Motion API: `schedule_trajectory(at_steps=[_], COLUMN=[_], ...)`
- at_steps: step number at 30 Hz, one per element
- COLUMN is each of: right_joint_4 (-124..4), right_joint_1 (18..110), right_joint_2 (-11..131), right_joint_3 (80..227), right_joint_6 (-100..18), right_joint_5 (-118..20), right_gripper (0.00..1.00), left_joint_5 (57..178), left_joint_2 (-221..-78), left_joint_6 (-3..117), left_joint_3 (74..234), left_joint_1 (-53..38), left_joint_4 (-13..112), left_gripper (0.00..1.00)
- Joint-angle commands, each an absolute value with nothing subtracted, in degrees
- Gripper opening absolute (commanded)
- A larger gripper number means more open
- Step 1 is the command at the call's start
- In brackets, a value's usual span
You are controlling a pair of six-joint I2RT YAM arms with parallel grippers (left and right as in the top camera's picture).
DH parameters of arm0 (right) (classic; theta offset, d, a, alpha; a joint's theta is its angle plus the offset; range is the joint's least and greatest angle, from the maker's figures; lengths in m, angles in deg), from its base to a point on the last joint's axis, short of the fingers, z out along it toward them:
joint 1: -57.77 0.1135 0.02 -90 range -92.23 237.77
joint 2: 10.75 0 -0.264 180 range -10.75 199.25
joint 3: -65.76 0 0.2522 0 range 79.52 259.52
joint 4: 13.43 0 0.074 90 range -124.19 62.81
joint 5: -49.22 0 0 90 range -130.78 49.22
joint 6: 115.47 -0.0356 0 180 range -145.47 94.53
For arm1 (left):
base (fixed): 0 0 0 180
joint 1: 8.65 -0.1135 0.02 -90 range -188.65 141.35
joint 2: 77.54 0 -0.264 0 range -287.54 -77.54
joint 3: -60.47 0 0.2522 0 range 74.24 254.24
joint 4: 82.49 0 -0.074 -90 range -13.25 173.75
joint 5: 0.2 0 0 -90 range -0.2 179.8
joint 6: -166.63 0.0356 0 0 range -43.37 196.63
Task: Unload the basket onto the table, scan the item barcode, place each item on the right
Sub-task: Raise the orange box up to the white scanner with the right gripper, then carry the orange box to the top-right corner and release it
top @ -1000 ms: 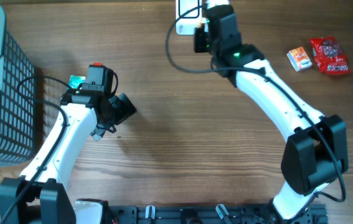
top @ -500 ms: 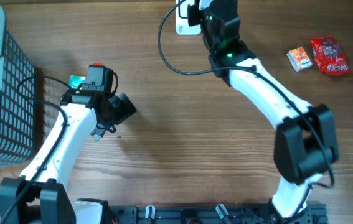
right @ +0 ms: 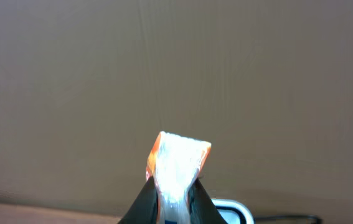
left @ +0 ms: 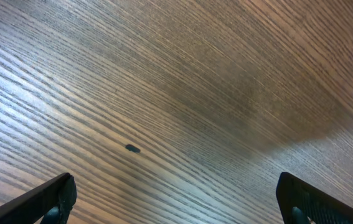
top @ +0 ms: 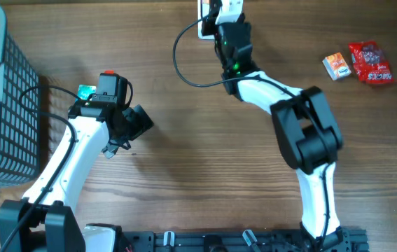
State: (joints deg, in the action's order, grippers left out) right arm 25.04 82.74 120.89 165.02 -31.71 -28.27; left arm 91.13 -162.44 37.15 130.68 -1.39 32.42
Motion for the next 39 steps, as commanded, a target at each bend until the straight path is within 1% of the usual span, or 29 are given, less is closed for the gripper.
schedule_trajectory(at_steps=[1,7,16,24,26,29,35,39], right_joint_4=[27.07,27.31,25.41,25.26,26.37,26.68,26.11,27.34], right_joint_1=[82.43,81.65,77.36,77.23,77.23,77.3,77.21,76.12], right_joint_2=[123.88,125.34,125.56,125.54,125.52,124.95,122.5,122.33], right_joint_3=[164.97,164.97,164.97,164.97,164.97,164.97,164.97,164.97], right_joint_6=[-33.63,-35.21,-36.06,-35.77,-33.92,-31.03,-18.64,-8.15], right_joint_5=[-27.42,-26.72,-23.66,-22.13,-19.11,-11.11,6.13,13.04], right_gripper=[0.04,0.05,0.04,0.04,0.04,0.04,0.04,0.04], left_joint_5=[90.36,90.36,90.36,90.36,90.36,90.34,90.34,90.36], left_joint_2=[-161.74,-161.74,-161.74,-161.74,-161.74,-161.74,-161.74,-161.74], left_joint_6=[37.21,37.19,37.19,37.17,37.19,37.19,37.19,37.19], left_joint_3=[130.38,130.38,130.35,130.38,130.38,130.38,130.35,130.35], left_joint_1=[-1.69,-1.69,-1.69,-1.69,-1.69,-1.69,-1.69,-1.69], left_joint_4=[32.51,32.51,32.53,33.38,33.41,33.41,34.28,34.74], left_gripper=[1.0,1.0,1.0,1.0,1.0,1.0,1.0,1.0])
